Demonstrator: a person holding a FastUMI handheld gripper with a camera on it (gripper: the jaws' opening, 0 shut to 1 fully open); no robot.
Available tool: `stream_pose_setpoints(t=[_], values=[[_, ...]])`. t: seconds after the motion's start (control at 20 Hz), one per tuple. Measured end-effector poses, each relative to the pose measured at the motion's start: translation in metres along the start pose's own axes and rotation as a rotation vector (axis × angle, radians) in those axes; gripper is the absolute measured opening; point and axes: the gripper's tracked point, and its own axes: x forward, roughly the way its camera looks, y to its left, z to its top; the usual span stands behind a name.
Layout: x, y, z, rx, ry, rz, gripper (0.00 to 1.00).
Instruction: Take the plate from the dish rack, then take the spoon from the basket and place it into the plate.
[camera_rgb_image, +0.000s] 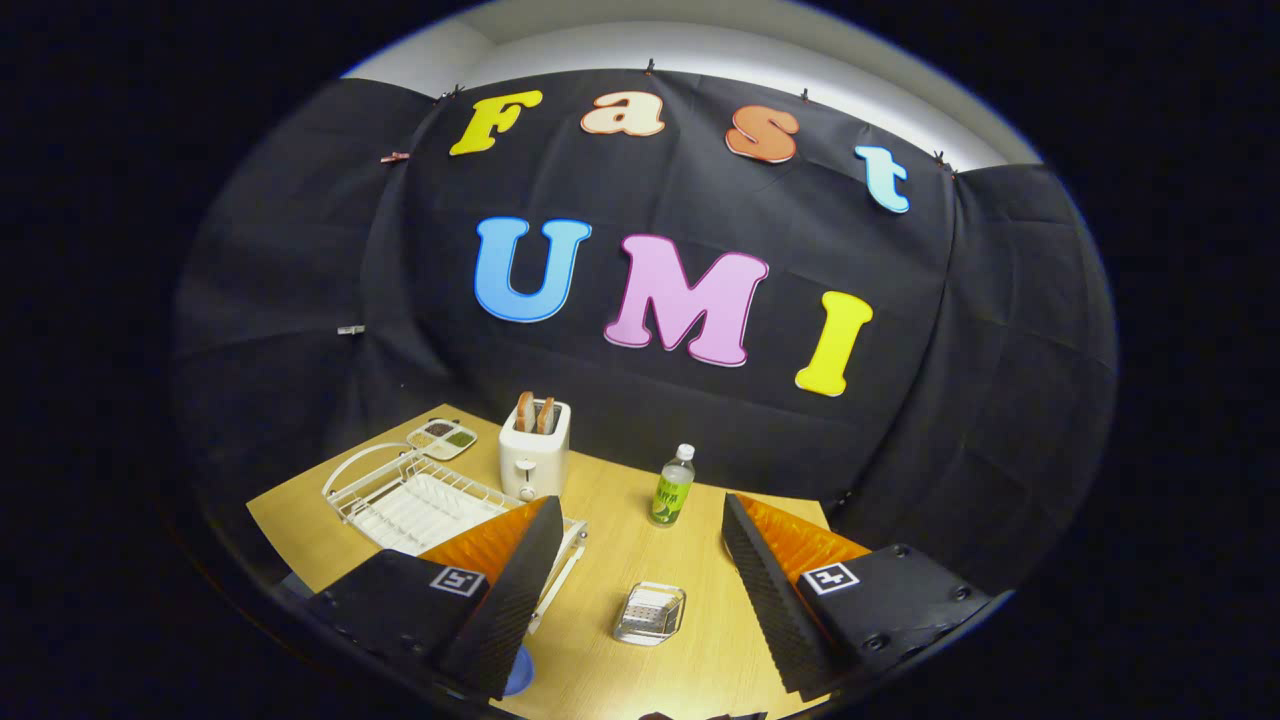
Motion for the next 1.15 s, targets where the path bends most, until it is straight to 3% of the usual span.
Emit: stream_pose_setpoints(t=[0.25, 0.55, 1.15], values=[[-0.014, -0.031, 0.045, 0.03, -0.112, -0.08, 0.98], [-0.02, -0.07, 0.055, 0.036, -0.139, -0.154, 0.98], [-0.027, -0.082, 0.045, 0.068, -0.108, -0.162, 0.98]])
